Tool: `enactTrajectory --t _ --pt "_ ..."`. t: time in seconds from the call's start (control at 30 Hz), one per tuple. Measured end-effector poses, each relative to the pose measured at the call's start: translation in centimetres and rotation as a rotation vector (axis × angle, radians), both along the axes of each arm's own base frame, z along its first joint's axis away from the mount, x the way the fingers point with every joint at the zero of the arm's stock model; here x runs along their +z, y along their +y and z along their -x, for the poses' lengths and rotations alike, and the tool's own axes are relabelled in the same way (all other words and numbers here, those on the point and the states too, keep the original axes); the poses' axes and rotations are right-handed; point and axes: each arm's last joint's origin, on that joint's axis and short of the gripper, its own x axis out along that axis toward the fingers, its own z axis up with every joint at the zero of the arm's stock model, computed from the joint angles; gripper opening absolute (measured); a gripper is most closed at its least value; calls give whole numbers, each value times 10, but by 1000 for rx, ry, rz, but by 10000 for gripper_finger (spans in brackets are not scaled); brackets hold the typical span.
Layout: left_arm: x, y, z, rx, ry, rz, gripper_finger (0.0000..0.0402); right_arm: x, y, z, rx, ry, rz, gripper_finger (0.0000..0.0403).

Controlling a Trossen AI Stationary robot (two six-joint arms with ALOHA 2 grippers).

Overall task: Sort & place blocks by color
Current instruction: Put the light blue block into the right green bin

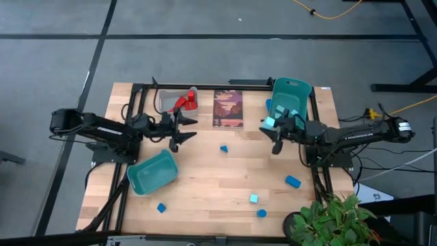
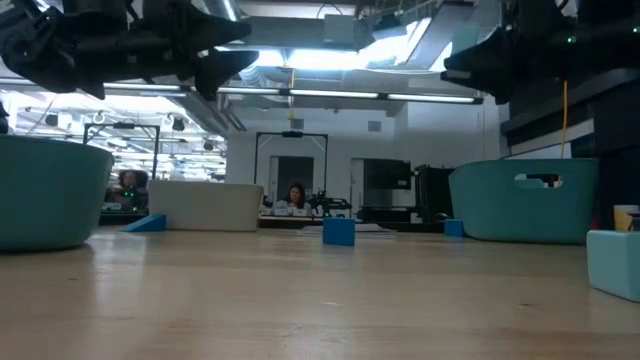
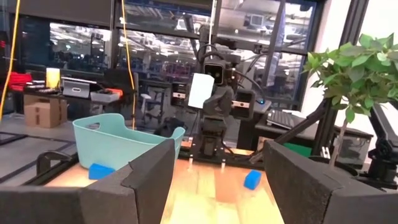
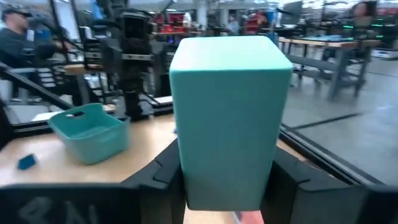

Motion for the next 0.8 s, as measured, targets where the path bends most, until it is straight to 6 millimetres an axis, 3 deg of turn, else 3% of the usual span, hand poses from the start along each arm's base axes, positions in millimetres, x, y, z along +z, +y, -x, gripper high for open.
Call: enactTrajectory --t 0.17,0.3,0.4,0.63,0.8 --pt "-1 0 0 -1 9 -1 236 12 -7 -1 -221 63 45 138" --pt "-1 0 0 -1 11 -1 236 30 -21 1 -498 267 43 138" --pt "-1 0 0 -1 16 0 236 36 -31 6 -619 395 -57 137" --pt "-2 0 -1 -2 18 1 236 2 -42 24 -797 672 -264 137" --pt "-2 0 -1 -2 18 0 236 -22 -45 29 -861 697 -318 137"
